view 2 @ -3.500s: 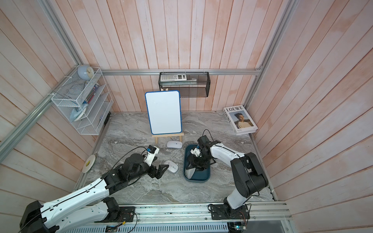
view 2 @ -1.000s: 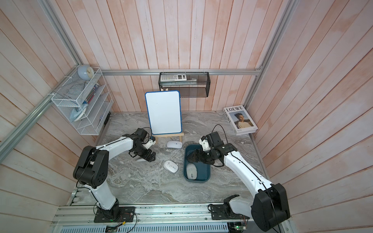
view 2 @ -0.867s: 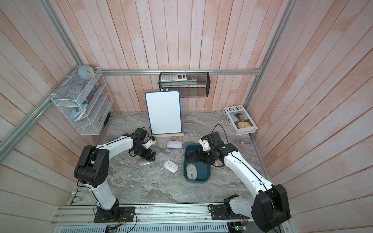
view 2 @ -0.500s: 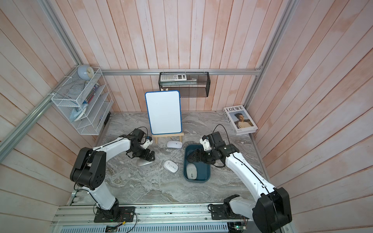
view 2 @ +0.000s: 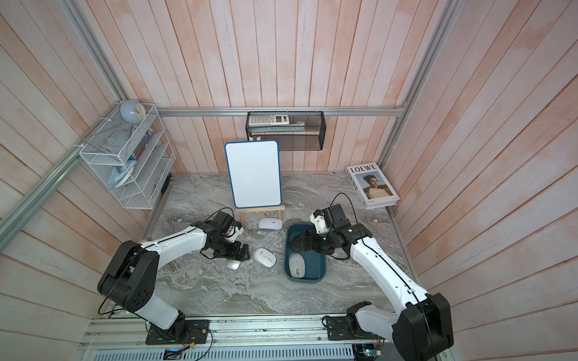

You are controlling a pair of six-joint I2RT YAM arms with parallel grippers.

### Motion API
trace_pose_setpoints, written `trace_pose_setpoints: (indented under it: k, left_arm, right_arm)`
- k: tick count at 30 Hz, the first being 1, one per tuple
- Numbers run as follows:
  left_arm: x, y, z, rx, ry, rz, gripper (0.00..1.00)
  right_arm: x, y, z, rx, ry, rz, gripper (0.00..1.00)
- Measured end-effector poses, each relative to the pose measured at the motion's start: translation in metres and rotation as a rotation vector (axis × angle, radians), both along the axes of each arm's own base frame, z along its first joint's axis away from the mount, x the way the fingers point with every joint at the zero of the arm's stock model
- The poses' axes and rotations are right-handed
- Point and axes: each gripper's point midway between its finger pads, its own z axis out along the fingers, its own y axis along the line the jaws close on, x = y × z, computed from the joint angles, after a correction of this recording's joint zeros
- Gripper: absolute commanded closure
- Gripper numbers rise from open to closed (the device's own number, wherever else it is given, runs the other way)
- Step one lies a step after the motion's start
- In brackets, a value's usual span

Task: Put the mouse in the storage box
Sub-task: Move the mouse to the center of the board, then pick up the mouse from the center of the board.

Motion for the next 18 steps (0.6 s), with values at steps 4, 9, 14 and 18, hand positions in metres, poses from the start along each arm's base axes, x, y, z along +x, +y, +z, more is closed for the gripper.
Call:
trace_pose_setpoints:
  k: [4, 9, 14, 18]
  left_arm:
    - [-0.006, -0.006, -0.003, 0.064, -0.030, -0.001, 0.00]
    - [-0.007, 0.002, -0.005, 0.167, -0.041, 0.049, 0.00]
    - [-0.006, 0.012, -0.011, 0.270, -0.047, 0.140, 0.00]
    - [-0.020, 0.001, -0.015, 0.316, -0.080, 0.131, 0.00]
  right_arm:
    - [-0.003, -0.001, 0.002, 0.004, -0.009, 0.000, 0.21]
    - [-0.004, -0.002, 0.003, 0.006, -0.014, -0.001, 0.20]
    - [-0.005, -0.003, 0.006, 0.008, -0.022, -0.003, 0.20]
    - [-0.005, -0.004, 0.008, 0.009, -0.033, -0.006, 0.20]
